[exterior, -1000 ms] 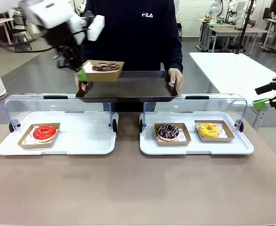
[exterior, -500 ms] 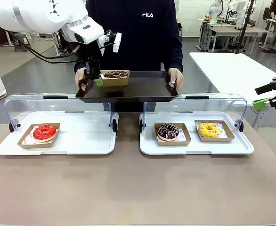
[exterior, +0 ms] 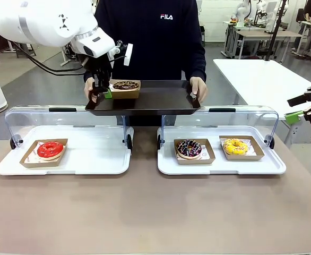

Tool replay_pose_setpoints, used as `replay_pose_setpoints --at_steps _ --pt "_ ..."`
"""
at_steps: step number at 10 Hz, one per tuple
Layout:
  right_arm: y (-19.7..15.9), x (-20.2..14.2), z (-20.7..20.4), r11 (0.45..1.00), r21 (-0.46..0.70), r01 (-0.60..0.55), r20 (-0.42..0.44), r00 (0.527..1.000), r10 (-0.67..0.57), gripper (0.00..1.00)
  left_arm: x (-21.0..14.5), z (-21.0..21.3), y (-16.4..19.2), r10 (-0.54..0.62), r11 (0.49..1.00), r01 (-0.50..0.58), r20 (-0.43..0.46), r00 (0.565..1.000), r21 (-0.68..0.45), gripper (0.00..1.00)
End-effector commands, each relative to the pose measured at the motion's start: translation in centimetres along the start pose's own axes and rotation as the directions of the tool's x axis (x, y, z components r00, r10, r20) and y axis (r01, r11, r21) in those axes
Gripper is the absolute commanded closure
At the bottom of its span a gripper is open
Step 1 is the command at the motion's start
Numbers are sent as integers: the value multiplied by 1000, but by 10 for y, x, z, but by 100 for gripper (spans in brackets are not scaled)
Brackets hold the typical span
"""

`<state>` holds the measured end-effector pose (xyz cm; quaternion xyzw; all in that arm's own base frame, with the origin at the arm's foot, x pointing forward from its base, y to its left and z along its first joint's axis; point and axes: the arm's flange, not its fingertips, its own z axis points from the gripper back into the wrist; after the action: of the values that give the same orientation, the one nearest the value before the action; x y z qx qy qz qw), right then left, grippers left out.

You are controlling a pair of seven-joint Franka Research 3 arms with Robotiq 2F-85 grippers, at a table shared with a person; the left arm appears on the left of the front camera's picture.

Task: Provide the desired donut to the person.
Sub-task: Place the picked Paper togo box onto the Handle tray extended by the person.

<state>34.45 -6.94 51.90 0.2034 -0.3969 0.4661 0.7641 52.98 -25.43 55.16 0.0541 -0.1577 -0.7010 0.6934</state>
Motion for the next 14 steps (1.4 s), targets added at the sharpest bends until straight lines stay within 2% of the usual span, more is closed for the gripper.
replay_pose_setpoints --at_steps 1,5,6,7,8,9,10,14 --pt "-2 -1 -2 1000 6 -11 32 999 10 0 -5 -11 3 -10 999 10 -23 1000 35 99" --pt "-2 -1 -2 1000 6 -11 32 999 10 0 -14 -24 4 -27 1000 27 -11 1000 15 99" --pt "-2 -1 -2 1000 6 -11 32 999 10 0 -15 -24 3 -19 1000 19 -18 1000 4 43" --pt "-2 -1 -2 1000 6 -11 32 999 10 0 -16 -17 2 -22 1000 21 -23 1000 -9 43" --pt "-2 -1 -2 1000 6 -11 32 999 10 0 -16 -9 1 -25 1000 25 -16 1000 -1 0" --pt "-2 -1 -2 1000 6 -11 32 999 10 0 -15 -6 -1 -24 1000 24 -25 999 -7 40" --pt "-2 -1 -2 1000 6 -11 32 999 10 0 -16 -6 -1 -23 1000 23 -26 999 -18 0" --pt "-2 -1 -2 1000 6 -11 32 999 10 0 -16 -3 0 -14 999 13 -30 999 -33 0"
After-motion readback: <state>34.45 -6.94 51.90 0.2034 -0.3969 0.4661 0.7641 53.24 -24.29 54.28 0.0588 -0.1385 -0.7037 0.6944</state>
